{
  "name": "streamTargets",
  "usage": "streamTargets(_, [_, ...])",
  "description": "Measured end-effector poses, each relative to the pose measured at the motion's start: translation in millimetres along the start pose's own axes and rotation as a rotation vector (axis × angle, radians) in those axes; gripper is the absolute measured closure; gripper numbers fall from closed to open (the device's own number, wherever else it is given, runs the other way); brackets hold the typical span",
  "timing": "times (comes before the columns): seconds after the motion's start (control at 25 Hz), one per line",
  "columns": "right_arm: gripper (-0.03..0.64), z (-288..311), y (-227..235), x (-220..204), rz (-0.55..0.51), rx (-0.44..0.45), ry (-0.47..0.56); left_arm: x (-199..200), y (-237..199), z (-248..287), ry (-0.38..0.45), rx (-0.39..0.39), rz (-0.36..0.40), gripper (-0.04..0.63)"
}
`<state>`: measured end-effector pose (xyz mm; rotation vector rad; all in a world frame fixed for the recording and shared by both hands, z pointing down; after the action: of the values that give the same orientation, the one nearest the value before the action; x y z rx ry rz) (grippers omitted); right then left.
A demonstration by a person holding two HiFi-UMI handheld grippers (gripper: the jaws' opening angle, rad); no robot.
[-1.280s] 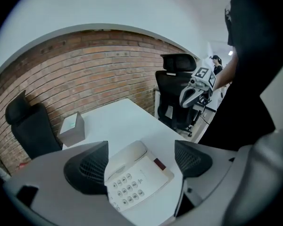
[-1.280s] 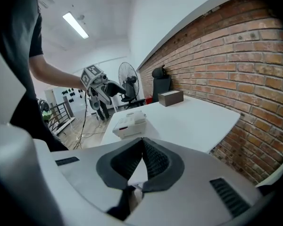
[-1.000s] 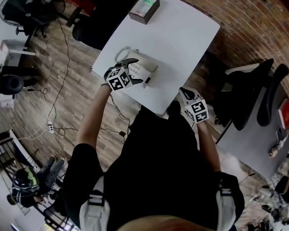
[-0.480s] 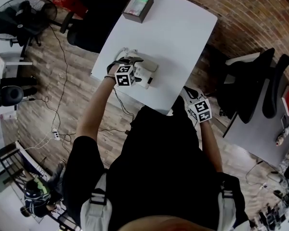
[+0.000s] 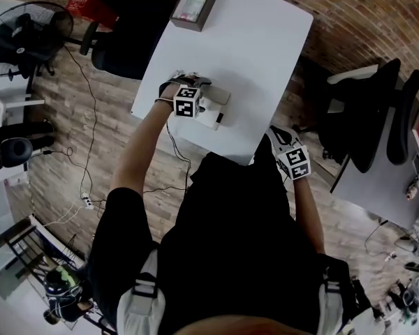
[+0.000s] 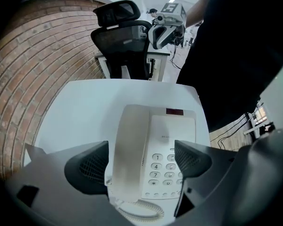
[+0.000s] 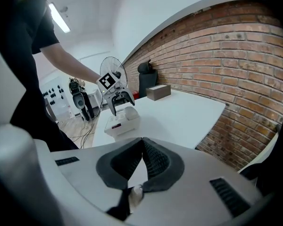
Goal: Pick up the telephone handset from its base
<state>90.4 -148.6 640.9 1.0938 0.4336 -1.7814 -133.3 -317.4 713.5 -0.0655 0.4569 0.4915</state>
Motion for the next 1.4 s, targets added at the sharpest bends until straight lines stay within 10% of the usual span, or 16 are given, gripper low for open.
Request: streamTargets(1.4, [0.62, -10, 4, -2, 0.04, -0.059, 0.002, -10, -21, 19, -0.026, -0.101, 0.031, 0.365])
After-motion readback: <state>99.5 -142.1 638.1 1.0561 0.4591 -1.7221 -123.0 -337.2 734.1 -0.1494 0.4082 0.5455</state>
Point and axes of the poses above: the fingertips, and each gripper's own axes: z forward along the fingers, y to its right, x out of its top, the point moved 5 cm from there along -z, backward along the fingers, and after that the axes turned 8 degrees about y, right-handed, at the moved point
